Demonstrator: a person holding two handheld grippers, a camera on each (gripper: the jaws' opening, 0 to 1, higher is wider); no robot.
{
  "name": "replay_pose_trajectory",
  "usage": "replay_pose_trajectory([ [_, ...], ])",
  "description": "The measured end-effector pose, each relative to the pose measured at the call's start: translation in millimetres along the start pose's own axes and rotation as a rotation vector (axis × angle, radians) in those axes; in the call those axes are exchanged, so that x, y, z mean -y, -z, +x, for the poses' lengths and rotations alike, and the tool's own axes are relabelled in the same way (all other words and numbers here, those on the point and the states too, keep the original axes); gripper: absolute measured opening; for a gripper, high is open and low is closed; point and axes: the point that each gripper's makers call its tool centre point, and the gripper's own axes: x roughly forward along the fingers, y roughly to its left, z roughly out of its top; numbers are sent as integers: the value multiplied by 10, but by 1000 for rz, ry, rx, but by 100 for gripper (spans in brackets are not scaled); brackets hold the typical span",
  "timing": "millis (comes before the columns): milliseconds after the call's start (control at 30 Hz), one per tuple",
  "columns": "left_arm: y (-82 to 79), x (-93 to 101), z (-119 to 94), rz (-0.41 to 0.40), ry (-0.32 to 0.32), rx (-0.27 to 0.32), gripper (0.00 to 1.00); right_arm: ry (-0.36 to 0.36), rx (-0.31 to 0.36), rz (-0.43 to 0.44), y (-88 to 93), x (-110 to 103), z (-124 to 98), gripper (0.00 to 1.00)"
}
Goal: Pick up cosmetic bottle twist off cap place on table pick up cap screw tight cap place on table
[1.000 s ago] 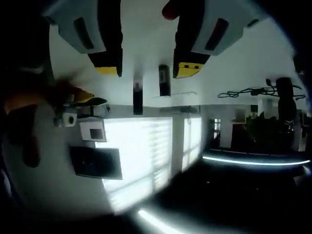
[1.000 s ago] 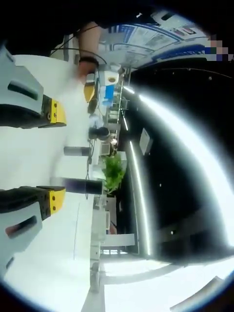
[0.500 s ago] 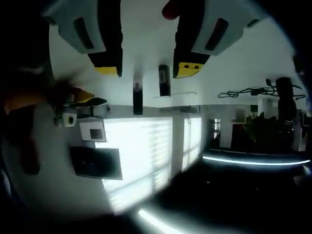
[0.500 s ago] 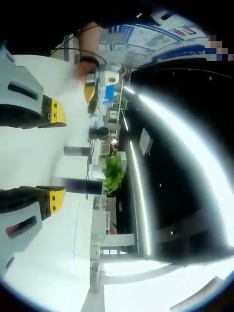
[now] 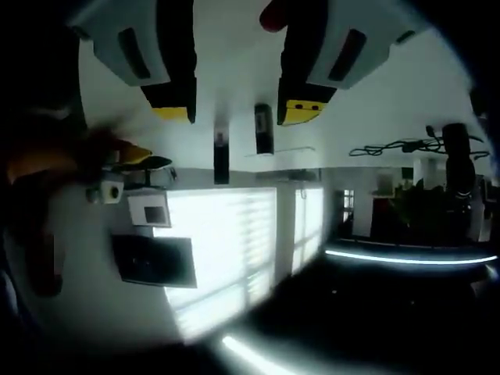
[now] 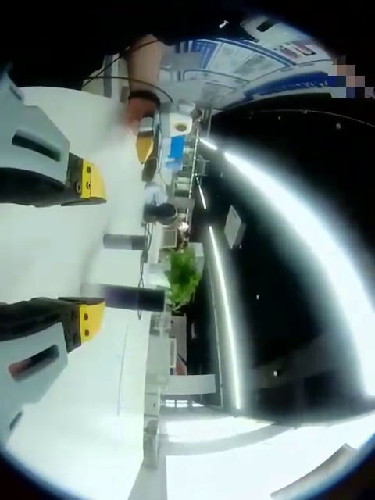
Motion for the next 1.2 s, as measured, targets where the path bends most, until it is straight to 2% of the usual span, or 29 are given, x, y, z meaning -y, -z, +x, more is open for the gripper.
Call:
replay_pose_trajectory([
  [1200,11,4,-1,4,-1,-5,31,4,-2,-7,6,9,-2,38],
])
